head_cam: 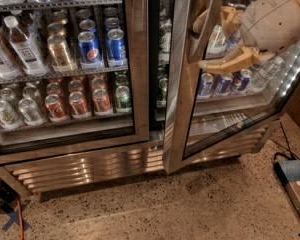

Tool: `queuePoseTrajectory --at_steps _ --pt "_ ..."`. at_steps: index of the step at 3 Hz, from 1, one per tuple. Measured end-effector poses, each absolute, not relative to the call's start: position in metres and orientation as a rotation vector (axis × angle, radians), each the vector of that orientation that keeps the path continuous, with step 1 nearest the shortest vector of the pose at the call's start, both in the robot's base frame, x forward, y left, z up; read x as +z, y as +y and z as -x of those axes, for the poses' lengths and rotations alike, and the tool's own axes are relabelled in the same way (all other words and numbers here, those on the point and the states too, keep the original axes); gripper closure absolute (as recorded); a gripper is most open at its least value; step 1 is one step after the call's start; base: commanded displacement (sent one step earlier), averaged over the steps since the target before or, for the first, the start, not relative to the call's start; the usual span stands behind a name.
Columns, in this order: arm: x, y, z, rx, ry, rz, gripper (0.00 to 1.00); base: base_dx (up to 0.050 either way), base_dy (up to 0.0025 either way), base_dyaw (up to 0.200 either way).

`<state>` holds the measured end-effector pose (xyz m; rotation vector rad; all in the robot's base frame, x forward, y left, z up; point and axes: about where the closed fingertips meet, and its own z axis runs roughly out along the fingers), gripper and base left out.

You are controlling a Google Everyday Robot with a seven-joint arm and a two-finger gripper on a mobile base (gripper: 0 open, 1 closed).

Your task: Open right fridge door

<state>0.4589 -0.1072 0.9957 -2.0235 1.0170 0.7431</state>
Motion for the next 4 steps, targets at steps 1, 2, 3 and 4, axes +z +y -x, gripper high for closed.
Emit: queuePoseTrajectory --at_steps 1,2,3,4 --pt "0.9958 -0.1061 -0.4573 0.743 1.017 2.023 1.00 0.000 0.00000 0.000" --pt "0.9958 -0.1062 -0.4573 0.743 1.017 2.023 1.00 0.000 0.00000 0.000" --pt "0.9958 -0.1074 -0.4593 0.743 1.017 2.023 1.00 0.000 0.00000 0.000" --pt "0.9958 -0.1062 -0.4573 0.743 1.017 2.023 1.00 0.000 0.00000 0.000"
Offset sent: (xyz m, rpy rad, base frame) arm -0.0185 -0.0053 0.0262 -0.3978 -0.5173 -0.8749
